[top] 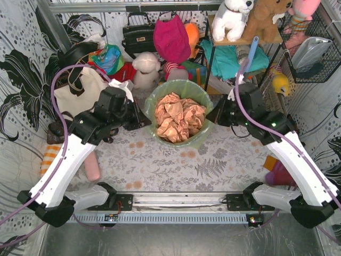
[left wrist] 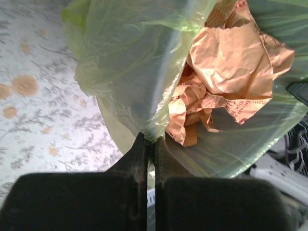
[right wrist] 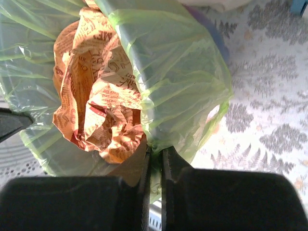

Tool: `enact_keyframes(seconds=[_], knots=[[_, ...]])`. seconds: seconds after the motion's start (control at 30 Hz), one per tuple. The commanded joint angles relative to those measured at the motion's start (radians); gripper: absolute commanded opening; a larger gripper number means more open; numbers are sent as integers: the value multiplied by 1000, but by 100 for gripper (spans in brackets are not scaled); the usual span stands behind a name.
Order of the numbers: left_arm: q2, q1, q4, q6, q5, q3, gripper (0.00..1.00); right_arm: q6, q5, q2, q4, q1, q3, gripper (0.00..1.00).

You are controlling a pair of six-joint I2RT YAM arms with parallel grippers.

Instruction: Tie the trash bag

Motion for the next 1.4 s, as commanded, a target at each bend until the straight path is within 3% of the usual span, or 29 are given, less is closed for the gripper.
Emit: enact_keyframes(seconds=[0.0,0.3,0.5,0.7,0.93,1.03,1.17,1.37], knots=[[-83,-61,56,-2,250,-60,0,45,-157,-82,-64,21,-1,0],[-223,-113,20,-90,310,-213,0,133,-261,-191,-192,26,-75,0],[-301,-130,90,-179,420,-272,0,177,-405,-208,-189,27,-102,0],[-312,-133,83,-191,485,-281,0,161,-412,-179,-246,27,-81,0],[-257,-132,90,-149,404,-288,15,169,-328,-168,-168,27,-130,0],[-206,-131,84,-106,341,-242,28,189,-319,-168,-75,28,-191,9],[-153,-132,88,-68,291,-193,37,196,-262,-162,-23,27,-212,28],[-98,-132,46,-14,170,-103,48,147,-119,-165,-32,27,-155,39]])
